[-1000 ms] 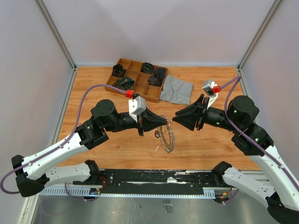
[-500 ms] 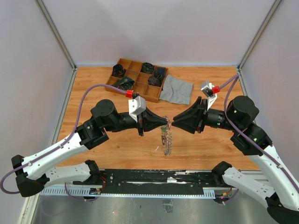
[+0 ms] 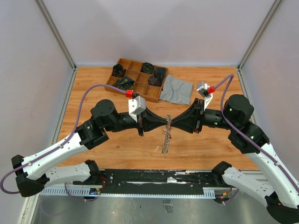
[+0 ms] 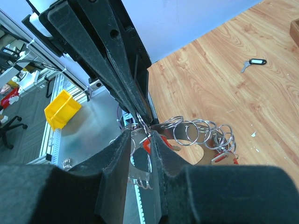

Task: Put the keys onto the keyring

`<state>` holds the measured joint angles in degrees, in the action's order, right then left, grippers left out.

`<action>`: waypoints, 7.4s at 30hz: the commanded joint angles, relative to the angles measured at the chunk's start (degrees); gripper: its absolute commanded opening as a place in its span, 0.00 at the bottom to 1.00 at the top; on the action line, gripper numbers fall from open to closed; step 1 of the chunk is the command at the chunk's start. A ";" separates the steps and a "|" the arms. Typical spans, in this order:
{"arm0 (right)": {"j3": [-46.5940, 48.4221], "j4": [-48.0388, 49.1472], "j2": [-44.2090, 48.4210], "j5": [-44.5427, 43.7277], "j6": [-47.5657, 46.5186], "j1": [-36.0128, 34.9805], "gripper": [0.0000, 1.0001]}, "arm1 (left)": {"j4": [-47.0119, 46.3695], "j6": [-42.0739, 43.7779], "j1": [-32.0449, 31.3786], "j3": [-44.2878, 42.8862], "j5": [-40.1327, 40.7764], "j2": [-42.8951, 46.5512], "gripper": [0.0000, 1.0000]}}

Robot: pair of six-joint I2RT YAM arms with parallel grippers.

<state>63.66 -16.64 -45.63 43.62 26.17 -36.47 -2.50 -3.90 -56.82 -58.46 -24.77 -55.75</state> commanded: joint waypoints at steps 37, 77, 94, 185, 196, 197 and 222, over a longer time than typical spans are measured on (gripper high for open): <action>4.26 -6.76 -0.20 -3.59 -3.86 0.96 0.01 | -4.84 -0.54 -0.31 -1.16 -0.10 1.08 0.01; 7.02 -12.89 -5.99 -0.73 -5.53 0.87 0.01 | -4.78 -0.67 -0.29 -1.91 -2.11 0.02 0.00; 6.30 -8.07 -5.62 -1.71 -5.06 0.94 0.01 | -4.96 -0.83 -0.30 -1.75 -3.15 -0.32 0.00; -0.93 -10.70 2.15 -26.96 -22.69 0.90 0.66 | 16.88 -10.75 -0.21 10.76 29.39 8.34 0.00; -2.09 -11.81 1.74 -26.20 -22.66 0.89 0.67 | 15.46 -9.80 -0.06 11.02 27.70 -9.56 0.01; -2.36 -11.83 1.91 -26.28 -22.54 0.88 0.67 | 14.26 -9.16 0.06 9.94 27.30 -12.27 0.00; -17.32 -4.55 9.08 -37.32 -22.83 0.92 0.96 | 2.49 -10.47 12.52 2.88 16.18 -28.56 0.74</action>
<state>48.53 -26.35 -37.69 7.40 3.95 -36.23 4.91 -11.46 -49.06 -58.98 -6.31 -90.54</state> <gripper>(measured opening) 0.942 0.731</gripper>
